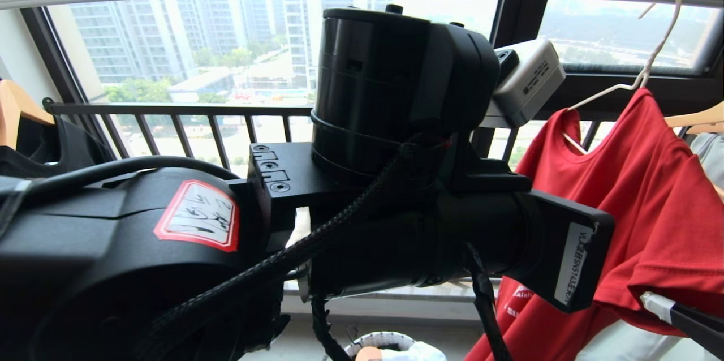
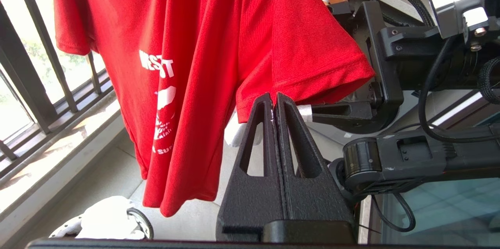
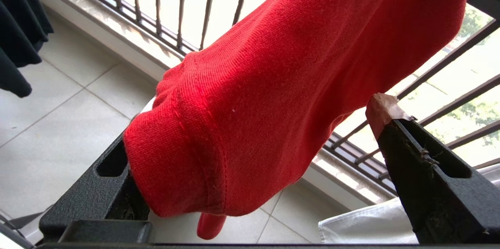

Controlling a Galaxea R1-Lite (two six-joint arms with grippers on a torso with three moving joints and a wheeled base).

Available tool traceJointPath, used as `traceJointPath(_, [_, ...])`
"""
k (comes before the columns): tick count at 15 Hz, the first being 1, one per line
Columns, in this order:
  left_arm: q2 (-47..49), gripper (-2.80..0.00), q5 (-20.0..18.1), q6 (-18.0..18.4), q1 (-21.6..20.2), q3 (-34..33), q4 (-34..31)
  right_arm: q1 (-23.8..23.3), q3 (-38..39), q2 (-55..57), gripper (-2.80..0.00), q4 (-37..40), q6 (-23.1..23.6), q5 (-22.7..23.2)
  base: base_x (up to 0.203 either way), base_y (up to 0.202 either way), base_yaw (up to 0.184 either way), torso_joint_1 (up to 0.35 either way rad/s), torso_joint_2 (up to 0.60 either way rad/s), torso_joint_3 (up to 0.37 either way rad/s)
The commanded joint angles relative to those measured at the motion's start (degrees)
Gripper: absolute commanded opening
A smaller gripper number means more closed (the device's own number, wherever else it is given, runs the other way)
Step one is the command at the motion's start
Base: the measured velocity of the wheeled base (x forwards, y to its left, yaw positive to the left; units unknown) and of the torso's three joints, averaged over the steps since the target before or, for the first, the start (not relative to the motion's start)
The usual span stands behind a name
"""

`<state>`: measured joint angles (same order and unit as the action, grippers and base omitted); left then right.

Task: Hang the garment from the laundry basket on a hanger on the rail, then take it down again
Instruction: Take the clothes off the clothes rack

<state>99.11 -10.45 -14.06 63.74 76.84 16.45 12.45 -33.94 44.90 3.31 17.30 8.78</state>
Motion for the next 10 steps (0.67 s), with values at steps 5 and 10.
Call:
traceJointPath(5, [-2.8, -2.8, 0.0, -0.1, -1.3, -1.4, 0.1, -1.5, 1.8, -2.0, -2.8, 0.1, -0.1, -1.1, 0.0, 0.0, 0.0, 0.0, 0.0, 0.0])
traceJointPath(10, [-4.6, -2.8, 0.1, -0.4, -3.0, -3.1, 0.2, -1.5, 3.1, -2.2, -2.8, 0.1, 0.0, -1.2, 0.0, 0.0, 0.0, 0.0, 0.0, 0.0])
